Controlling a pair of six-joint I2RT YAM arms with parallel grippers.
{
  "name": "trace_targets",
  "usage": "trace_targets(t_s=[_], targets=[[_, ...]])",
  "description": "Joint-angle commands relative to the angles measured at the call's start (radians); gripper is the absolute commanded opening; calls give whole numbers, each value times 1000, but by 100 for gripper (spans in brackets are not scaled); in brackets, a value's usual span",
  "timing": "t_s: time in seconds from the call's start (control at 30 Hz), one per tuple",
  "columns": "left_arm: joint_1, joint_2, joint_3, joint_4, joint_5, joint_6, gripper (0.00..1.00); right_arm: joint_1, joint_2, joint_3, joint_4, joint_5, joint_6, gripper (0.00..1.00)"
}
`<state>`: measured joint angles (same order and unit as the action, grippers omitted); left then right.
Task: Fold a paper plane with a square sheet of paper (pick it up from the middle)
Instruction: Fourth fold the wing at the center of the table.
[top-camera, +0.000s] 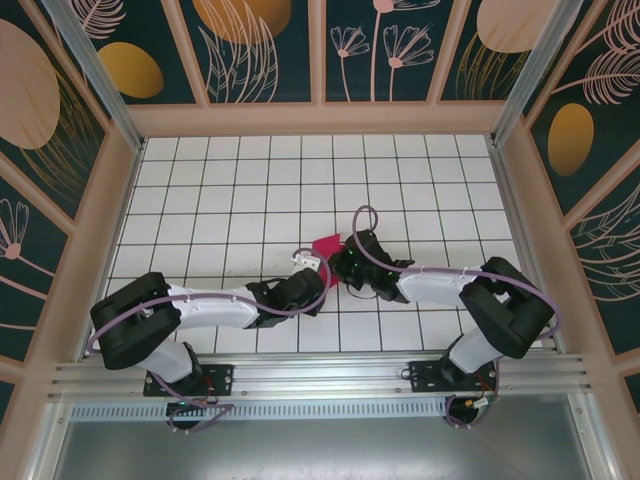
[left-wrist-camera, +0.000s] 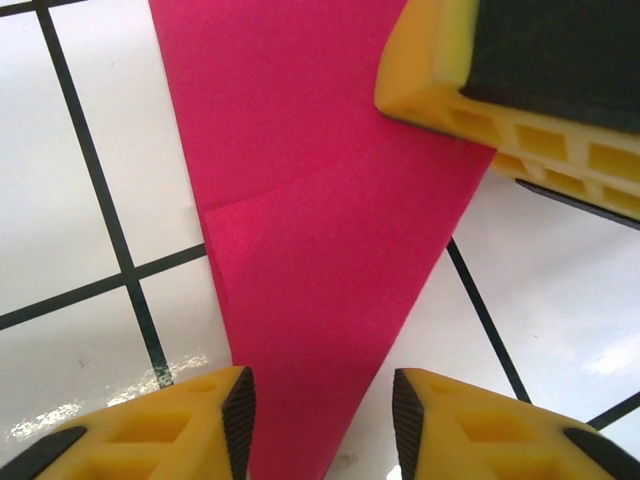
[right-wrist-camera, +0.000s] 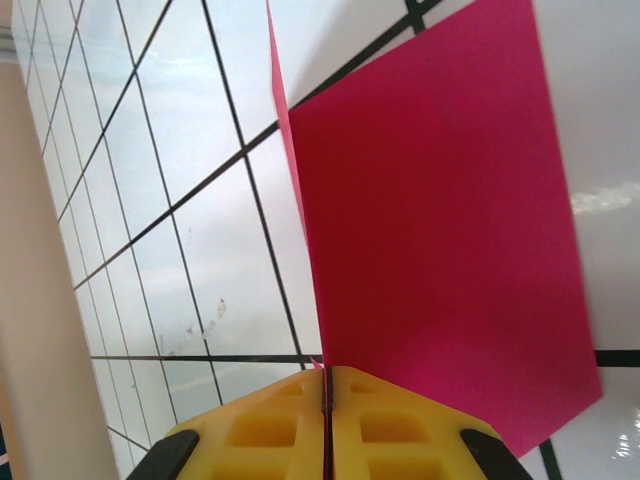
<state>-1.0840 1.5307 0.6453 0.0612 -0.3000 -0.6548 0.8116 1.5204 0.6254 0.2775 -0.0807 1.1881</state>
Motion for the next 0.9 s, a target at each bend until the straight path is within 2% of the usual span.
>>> trace_targets(t_s=[0.0,0.13,0.3,0.63,0.77,0.87], targets=[[-10,5,21,-34,-32,26,45,4,-7,38,-26,-15,-2,10],[-11,11,20,-49,-70,5,43,3,2,46,-34,-15,-7,10],[-11,10,17,-44,-76,11,32,4,14,46,-32,-21,-10,10],[-11,1,19,-41,-84,8,35,6,44,55,-43,-30,-18,10],[-11,4,15,-34,-73,6,24,6,50,52,-27,-37,-16,10],[-11,14,14,-42,-85,0,19,6,49,56,-26,-38,-18,10]])
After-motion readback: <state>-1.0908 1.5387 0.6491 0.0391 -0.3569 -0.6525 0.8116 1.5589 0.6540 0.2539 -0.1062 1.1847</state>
